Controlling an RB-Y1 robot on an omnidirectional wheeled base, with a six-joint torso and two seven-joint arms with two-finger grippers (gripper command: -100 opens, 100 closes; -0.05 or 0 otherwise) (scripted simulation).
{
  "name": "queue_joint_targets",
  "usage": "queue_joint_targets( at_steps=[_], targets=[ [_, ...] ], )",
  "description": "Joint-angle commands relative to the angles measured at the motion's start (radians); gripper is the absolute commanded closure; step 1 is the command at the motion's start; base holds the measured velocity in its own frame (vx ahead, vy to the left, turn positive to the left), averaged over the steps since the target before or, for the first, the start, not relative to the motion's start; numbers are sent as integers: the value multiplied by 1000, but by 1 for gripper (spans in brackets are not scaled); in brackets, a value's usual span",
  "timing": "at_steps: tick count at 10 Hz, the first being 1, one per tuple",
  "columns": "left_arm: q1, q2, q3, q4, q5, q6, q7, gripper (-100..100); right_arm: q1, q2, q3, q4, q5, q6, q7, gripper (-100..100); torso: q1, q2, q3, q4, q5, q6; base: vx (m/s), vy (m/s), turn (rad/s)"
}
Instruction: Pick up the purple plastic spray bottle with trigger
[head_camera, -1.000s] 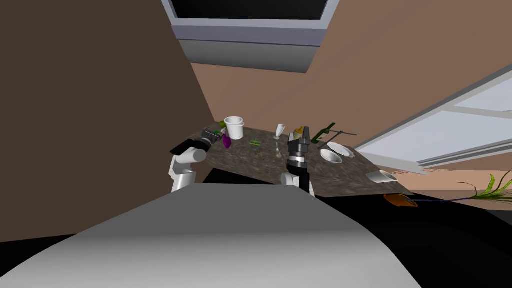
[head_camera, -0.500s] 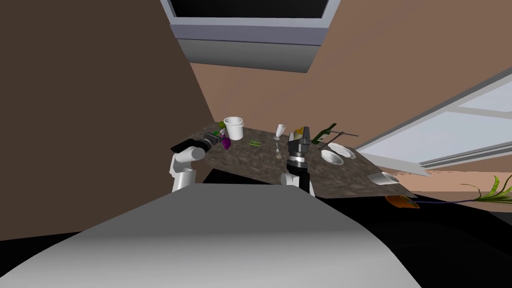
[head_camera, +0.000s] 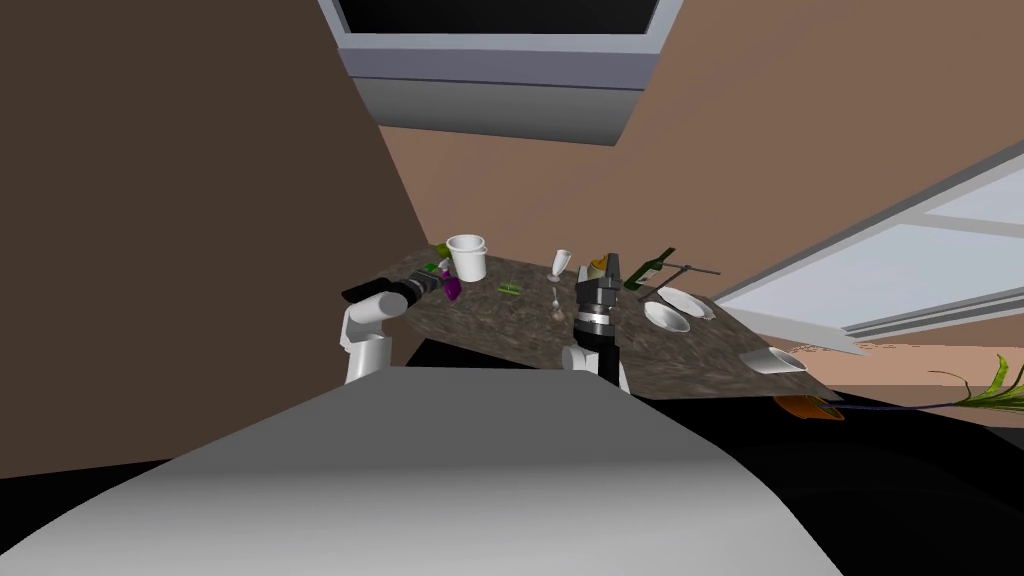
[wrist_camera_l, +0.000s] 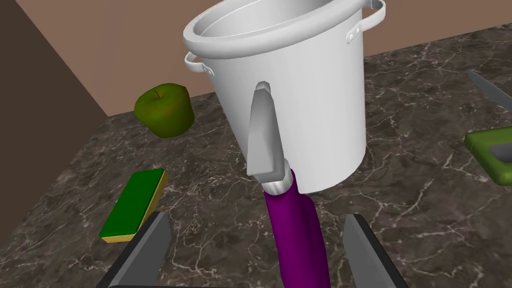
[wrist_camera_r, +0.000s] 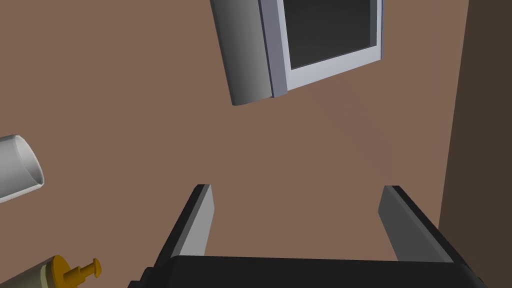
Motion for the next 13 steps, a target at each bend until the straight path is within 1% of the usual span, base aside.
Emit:
queue_joint_targets(
  at_steps=[1, 2, 5, 7, 8, 9, 10, 11, 13],
  targets=[
    [-2, -4, 9, 9, 11, 34, 5, -100, 0, 0, 0, 0, 0, 0, 0, 0, 0, 0, 0, 0, 0, 0, 30, 0, 0],
    [-10, -11, 25, 21, 25, 69, 14, -100, 0, 0, 0, 0, 0, 0, 0, 0, 0, 1, 0, 0, 0, 0, 25, -2, 0],
    [-30, -36, 64, 51, 58, 153, 34, -100, 0, 0, 0, 0, 0, 0, 0, 0, 0, 1, 0, 0, 0, 0, 32, 5, 0],
    [-37, -56, 81, 64, 72, 187, 41, -100, 0, 0, 0, 0, 0, 0, 0, 0, 0, 0, 0, 0, 0, 0, 32, 11, 2],
    [-33, -52, 75, 55, 65, 176, 40, -100, 0, 0, 0, 0, 0, 0, 0, 0, 1, 1, 0, 0, 0, 0, 12, 5, -1],
    [-34, -53, 76, 56, 65, 181, 42, 0, 0, 0, 0, 0, 0, 0, 0, 0, 0, 2, 1, 0, 0, 0, 0, 0, 0],
    [-84, -37, 83, 106, 63, 130, 18, -100, 0, 0, 0, 0, 0, 0, 0, 0, 0, 2, 1, 1, 0, 0, -67, 21, -39],
    [-117, -37, 83, 146, 63, 121, 18, -100, 0, 0, 0, 0, 0, 0, 0, 0, 1, 6, 3, 1, 0, 0, -89, 22, -23],
    [-123, -37, 83, 199, 63, 121, 18, -100, 0, 0, 0, 0, 0, 0, 0, 0, 1, 7, 4, 1, 0, 0, -34, 14, 4]
  ],
)
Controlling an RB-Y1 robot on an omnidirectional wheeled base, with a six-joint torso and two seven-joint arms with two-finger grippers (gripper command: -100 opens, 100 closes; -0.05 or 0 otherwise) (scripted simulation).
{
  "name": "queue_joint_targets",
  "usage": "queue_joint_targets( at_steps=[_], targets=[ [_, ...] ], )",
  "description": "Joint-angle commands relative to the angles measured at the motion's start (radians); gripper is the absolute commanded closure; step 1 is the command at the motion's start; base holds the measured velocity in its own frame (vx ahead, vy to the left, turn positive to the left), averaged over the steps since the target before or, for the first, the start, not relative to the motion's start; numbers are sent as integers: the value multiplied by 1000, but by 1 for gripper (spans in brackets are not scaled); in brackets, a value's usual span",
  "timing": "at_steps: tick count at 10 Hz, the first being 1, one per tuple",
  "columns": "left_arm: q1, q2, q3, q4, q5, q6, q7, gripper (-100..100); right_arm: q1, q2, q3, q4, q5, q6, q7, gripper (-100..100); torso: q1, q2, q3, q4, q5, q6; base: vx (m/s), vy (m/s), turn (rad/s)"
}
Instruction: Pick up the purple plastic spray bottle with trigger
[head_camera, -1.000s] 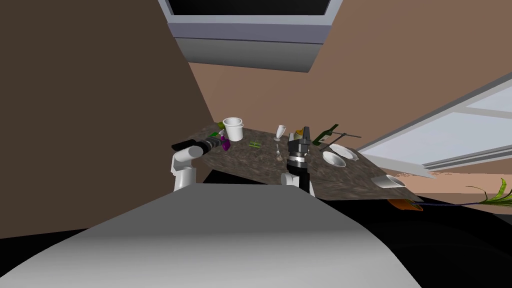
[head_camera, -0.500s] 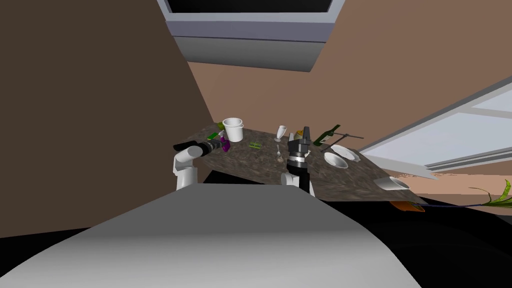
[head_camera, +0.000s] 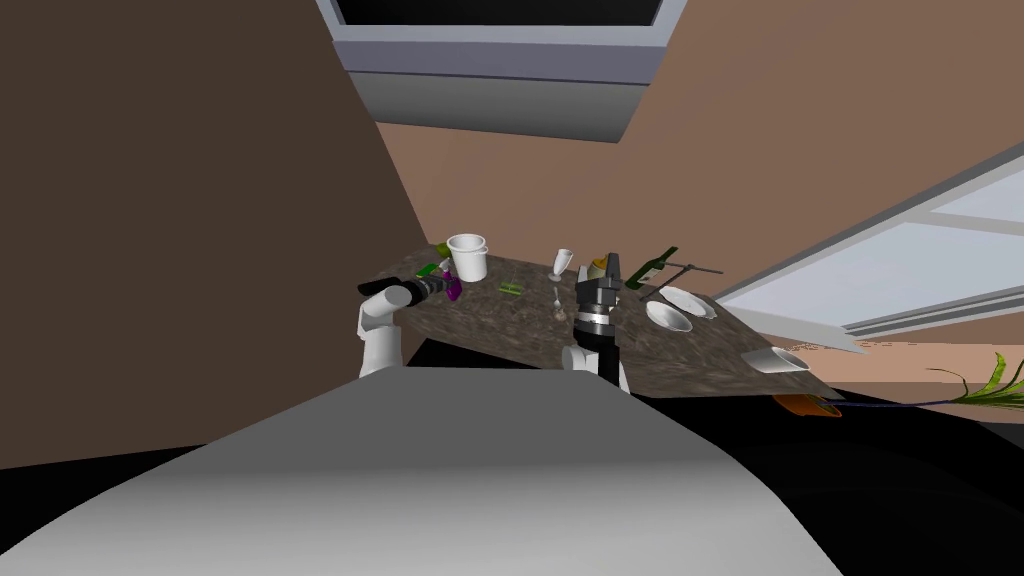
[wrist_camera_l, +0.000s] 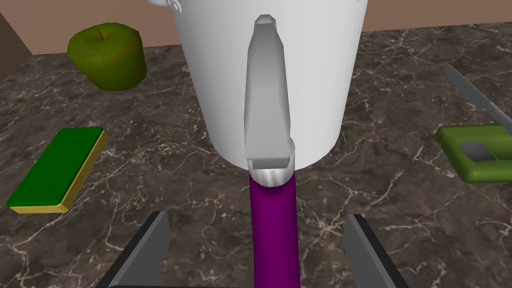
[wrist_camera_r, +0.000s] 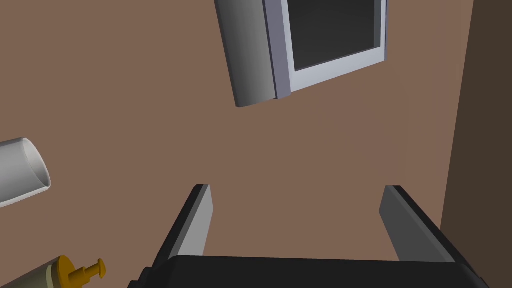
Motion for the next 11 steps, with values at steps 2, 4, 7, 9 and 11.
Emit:
queue_joint_targets(
  at_steps=[2, 4, 7, 9, 11],
  targets=[
    [-77, 19, 10, 80, 3, -59, -25, -100, 0, 0, 0, 0, 0, 0, 0, 0, 1, 2, 1, 0, 0, 0, -78, 29, -27],
    [-89, 19, 10, 143, 3, -59, -25, -100, 0, 0, 0, 0, 0, 0, 0, 0, 0, 1, 1, 0, 0, 0, -25, 5, 0],
    [-163, 36, 18, 228, 1, -119, -49, -100, 0, 0, 0, 0, 0, 0, 0, 0, 0, 1, 1, 0, 0, 0, -50, 12, -19],
    [-178, 36, 18, 285, 1, -119, -49, -100, 0, 0, 0, 0, 0, 0, 0, 0, 0, 2, 1, 0, 0, 0, -27, 15, 2],
    [-232, 52, 25, 346, -1, -173, -73, -100, 0, 0, 0, 0, 0, 0, 0, 0, -1, -2, -1, 0, 0, 0, -33, 10, -17]
  ],
)
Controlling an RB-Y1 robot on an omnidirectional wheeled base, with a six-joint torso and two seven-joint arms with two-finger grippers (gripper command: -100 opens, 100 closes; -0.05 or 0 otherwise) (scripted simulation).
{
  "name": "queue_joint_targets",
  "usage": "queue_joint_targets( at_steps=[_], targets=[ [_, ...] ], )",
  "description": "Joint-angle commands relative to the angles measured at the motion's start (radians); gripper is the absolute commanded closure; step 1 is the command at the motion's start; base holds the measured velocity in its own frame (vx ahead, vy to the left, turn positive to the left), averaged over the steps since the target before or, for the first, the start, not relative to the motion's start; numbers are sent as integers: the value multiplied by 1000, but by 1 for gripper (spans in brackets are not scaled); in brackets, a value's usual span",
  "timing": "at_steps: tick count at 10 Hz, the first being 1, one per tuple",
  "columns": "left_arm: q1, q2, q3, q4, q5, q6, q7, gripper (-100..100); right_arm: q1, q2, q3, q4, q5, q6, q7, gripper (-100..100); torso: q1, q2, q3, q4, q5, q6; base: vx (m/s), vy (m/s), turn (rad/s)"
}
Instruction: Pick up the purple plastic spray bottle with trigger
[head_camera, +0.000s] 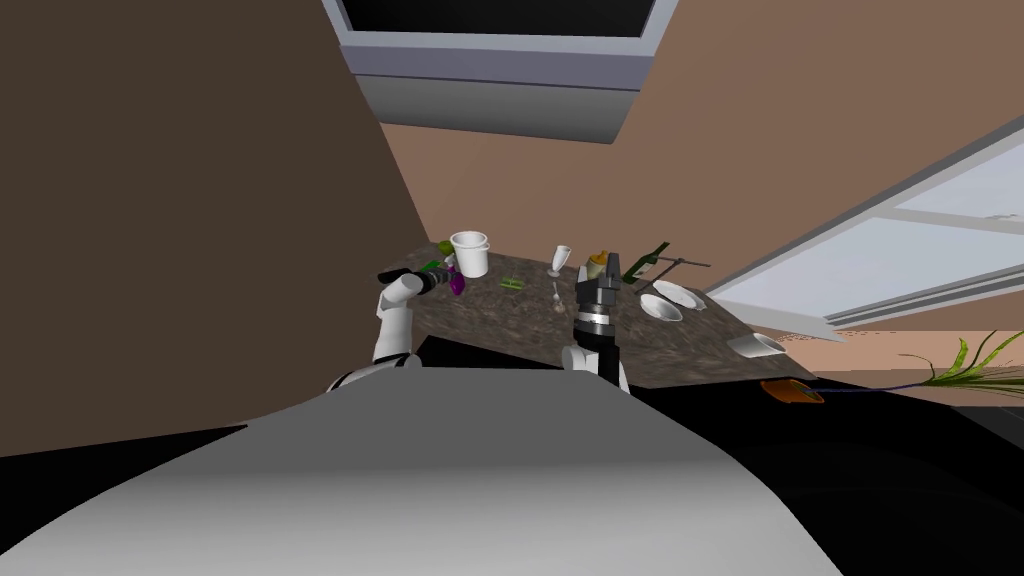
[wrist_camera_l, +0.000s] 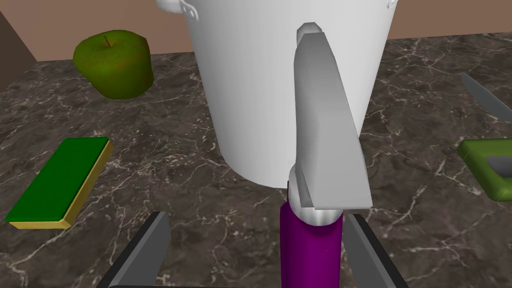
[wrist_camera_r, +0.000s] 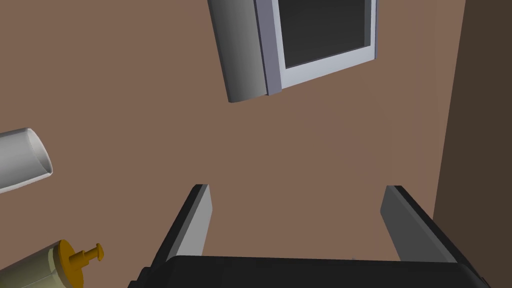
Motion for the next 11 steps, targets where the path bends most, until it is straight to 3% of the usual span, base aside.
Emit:
queue_joint_targets(
  at_steps=[1, 3, 4, 5, 8, 9, 11],
  targets=[
    [-50, 10, 4, 50, 3, -36, -16, -100, 0, 0, 0, 0, 0, 0, 0, 0, 0, 0, 0, 0, 0, 0, -92, 21, -23],
    [-59, 10, 4, 114, 3, -36, -16, -100, 0, 0, 0, 0, 0, 0, 0, 0, 0, 0, 0, 0, 0, 0, -25, 10, 2],
    [-110, 26, 12, 153, 1, -88, -40, -100, 0, 0, 0, 0, 0, 0, 0, 0, 0, -2, -1, 0, 0, 0, -58, 20, -30],
    [-133, 26, 12, 171, 1, -95, -40, -100, 0, 0, 0, 0, 0, 0, 0, 0, 0, 0, 0, 0, 0, 0, -83, 23, -26],
    [-147, 26, 12, 253, 1, -95, -40, -100, 0, 0, 0, 0, 0, 0, 0, 0, -1, -2, -1, 0, 0, 0, -18, 8, 1],
    [-204, 42, 20, 298, -1, -147, -64, -100, 0, 0, 0, 0, 0, 0, 0, 0, -1, -3, -2, -1, 0, 0, -70, 17, -26],
    [-236, 42, 20, 362, -1, -155, -64, -100, 0, 0, 0, 0, 0, 0, 0, 0, 0, 1, 1, 1, 0, 0, -68, 17, -15]
  ],
)
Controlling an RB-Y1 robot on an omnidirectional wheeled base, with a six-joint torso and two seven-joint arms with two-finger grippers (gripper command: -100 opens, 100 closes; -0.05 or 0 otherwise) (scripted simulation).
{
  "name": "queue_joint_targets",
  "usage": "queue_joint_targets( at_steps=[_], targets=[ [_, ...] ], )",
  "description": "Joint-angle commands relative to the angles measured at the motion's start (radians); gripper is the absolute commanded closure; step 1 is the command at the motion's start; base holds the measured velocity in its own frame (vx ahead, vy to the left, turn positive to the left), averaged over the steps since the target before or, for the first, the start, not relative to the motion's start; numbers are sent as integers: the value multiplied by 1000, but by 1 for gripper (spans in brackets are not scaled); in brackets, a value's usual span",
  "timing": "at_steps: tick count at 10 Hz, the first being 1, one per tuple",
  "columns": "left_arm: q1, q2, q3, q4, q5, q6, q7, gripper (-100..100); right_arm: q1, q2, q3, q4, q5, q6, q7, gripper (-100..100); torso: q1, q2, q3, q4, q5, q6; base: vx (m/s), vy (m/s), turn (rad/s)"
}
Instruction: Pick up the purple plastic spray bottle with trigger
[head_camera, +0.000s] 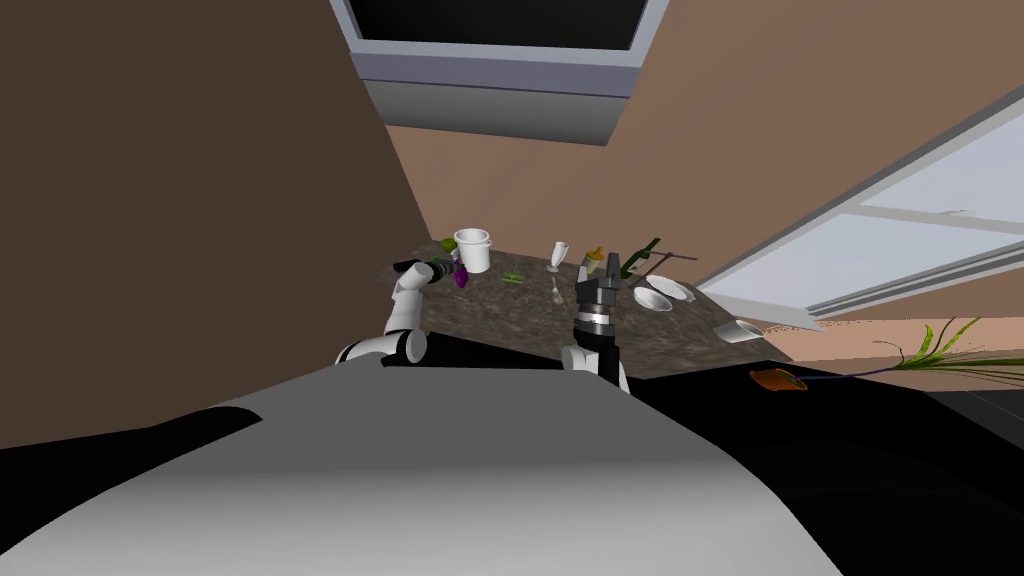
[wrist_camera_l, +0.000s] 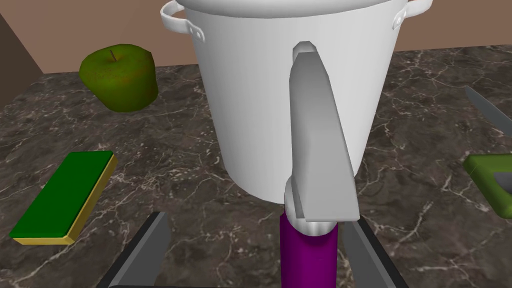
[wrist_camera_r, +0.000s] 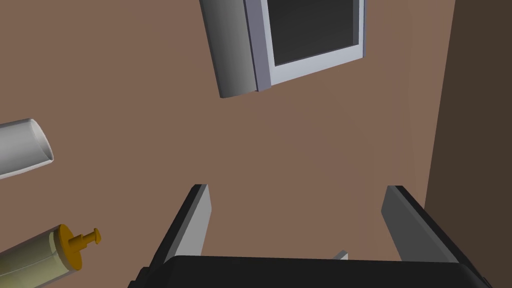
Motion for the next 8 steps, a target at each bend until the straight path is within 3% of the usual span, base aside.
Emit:
queue_joint_targets(
  at_steps=[1, 2, 3, 4, 7, 8],
  targets=[
    [-11, 1, 0, 50, -1, -3, 1, -100, 0, 0, 0, 0, 0, 0, 0, 0, 0, 0, 0, 0, 0, 0, -7, 8, 2],
    [-11, 1, 0, 74, -1, -3, 1, -100, 0, 0, 0, 0, 0, 0, 0, 0, 0, -2, -1, -1, 0, 0, 9, 2, 1],
    [-67, 18, 8, 116, -3, -54, -23, -100, 0, 0, 0, 0, 0, 0, 0, 0, 0, -4, -2, -1, 0, 0, -63, 16, -31],
    [-92, 18, 8, 149, -3, -62, -23, -100, 0, 0, 0, 0, 0, 0, 0, 0, 0, -1, -1, 0, 0, 0, -84, 25, -26],
    [-100, 18, 8, 217, -3, -62, -23, -100, 0, 0, 0, 0, 0, 0, 0, 0, 0, -2, -1, -1, 0, 0, -20, 6, 2],
    [-145, 34, 16, 249, -5, -108, -47, -100, 0, 0, 0, 0, 0, 0, 0, 0, -1, -3, -2, -1, 0, 0, -65, 24, -27]
  ],
)
